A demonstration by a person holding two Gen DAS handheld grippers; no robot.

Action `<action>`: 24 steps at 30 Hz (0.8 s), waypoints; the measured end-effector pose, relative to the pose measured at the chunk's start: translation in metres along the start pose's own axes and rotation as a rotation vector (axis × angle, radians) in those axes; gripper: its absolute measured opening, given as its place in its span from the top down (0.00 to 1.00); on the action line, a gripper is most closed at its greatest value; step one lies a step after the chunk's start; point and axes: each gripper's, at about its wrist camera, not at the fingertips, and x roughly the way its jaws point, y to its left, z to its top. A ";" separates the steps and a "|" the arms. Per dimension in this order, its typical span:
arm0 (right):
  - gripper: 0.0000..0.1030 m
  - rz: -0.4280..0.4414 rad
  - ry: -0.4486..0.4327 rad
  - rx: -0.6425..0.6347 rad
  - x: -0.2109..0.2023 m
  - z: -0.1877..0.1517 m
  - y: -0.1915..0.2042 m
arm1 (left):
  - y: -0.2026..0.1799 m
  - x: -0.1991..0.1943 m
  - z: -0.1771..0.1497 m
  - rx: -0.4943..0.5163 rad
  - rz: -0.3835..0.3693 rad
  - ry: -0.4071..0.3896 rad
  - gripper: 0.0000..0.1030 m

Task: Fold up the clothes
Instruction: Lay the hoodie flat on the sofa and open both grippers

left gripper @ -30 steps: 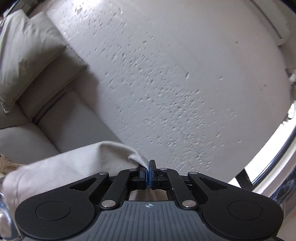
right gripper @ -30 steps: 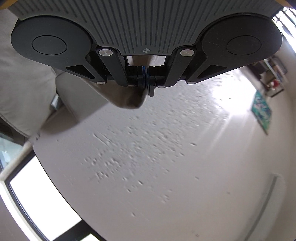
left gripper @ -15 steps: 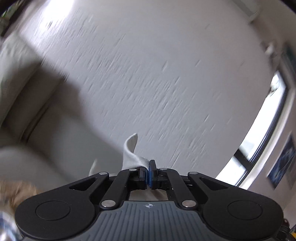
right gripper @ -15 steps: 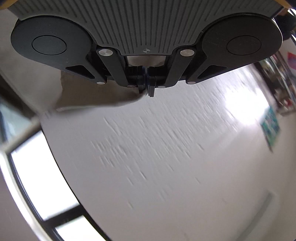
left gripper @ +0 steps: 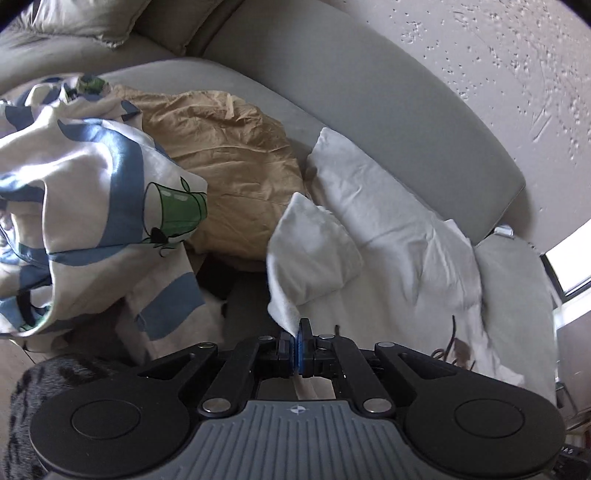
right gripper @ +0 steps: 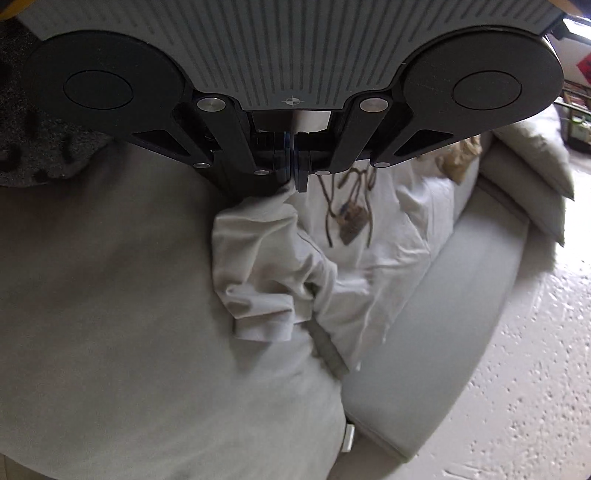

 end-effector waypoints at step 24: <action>0.52 -0.164 -0.034 -0.266 -0.060 -0.008 0.020 | -0.041 -0.092 -0.047 0.294 0.222 -0.203 0.55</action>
